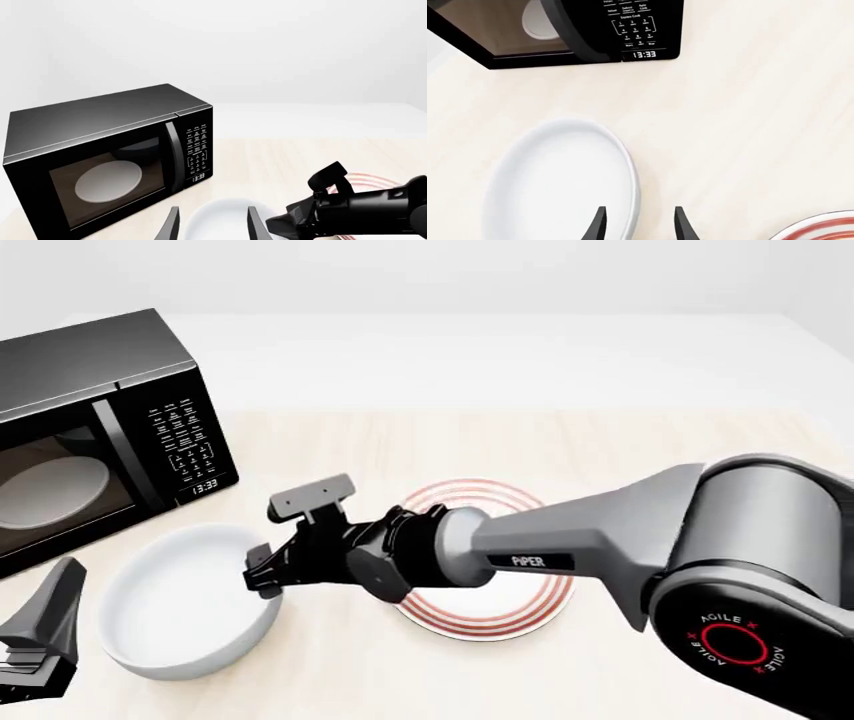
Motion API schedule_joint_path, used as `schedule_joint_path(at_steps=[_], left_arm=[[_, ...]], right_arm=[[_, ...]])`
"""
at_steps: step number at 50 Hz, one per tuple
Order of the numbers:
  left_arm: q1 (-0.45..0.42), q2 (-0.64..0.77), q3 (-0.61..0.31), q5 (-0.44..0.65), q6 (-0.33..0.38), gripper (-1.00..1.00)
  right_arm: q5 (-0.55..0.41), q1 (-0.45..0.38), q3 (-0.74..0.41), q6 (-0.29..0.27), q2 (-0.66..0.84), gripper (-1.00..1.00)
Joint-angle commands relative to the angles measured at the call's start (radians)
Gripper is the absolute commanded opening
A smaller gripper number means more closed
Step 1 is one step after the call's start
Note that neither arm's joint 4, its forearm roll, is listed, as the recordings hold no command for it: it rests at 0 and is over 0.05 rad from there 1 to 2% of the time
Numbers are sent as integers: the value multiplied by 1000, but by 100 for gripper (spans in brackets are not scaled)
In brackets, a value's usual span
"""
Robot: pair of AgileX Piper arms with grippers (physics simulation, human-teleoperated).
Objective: Put the white bowl to the right of the plate.
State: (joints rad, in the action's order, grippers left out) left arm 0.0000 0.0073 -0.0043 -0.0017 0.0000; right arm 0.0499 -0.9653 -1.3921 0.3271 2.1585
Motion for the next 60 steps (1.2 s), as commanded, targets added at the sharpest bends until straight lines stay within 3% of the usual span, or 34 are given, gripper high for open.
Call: schedule_joint_path(at_steps=[1, 33, 34, 48, 60], left_arm=[[0, 0, 0, 0, 0, 100], [0, 0, 0, 0, 0, 100], [0, 0, 0, 0, 0, 100], [0, 0, 0, 0, 0, 100], [0, 0, 0, 0, 0, 100]], right_arm=[[13, -1, 3, 8, 13, 100], [53, -2, 14, 33, 38, 100], [51, -3, 14, 28, 38, -100], [45, 25, 46, 0, -23, -100], [-28, 81, 117, -109, -249, -100]])
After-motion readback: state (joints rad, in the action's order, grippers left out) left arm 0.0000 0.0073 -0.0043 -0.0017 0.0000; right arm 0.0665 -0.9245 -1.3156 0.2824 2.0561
